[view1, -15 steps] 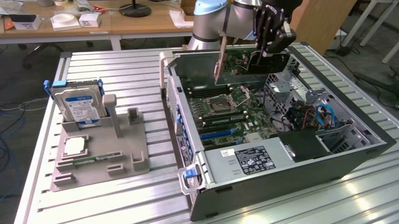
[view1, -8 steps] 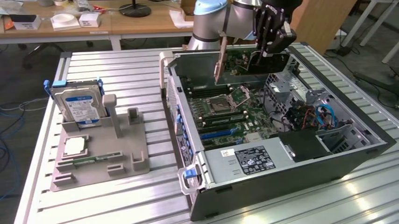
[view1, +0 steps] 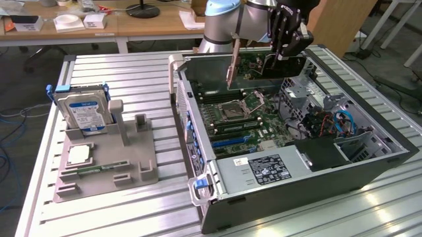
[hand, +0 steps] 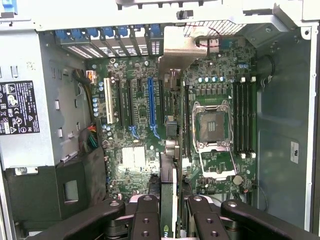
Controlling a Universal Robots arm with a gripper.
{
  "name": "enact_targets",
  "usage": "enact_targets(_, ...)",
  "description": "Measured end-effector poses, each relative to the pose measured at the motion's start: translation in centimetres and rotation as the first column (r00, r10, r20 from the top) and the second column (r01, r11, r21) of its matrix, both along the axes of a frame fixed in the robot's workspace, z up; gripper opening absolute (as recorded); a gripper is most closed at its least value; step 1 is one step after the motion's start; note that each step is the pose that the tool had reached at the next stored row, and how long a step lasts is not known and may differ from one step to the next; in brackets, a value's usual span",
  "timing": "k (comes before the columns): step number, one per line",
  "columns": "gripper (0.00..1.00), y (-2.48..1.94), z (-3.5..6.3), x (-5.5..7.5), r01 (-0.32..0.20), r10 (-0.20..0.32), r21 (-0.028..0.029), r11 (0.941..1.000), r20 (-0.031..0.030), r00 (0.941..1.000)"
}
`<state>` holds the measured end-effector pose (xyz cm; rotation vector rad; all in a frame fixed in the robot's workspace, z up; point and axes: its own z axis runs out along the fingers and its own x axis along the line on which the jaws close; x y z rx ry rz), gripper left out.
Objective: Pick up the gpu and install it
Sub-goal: 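Insert the gpu into the slot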
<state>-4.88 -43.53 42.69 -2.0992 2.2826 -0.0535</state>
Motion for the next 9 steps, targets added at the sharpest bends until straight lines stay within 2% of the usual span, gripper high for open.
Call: enact_targets(9,0.26,0.01,-0.22,-0.05,-0.015,0.015,0.0009,0.9999,-0.0005,0.9999)
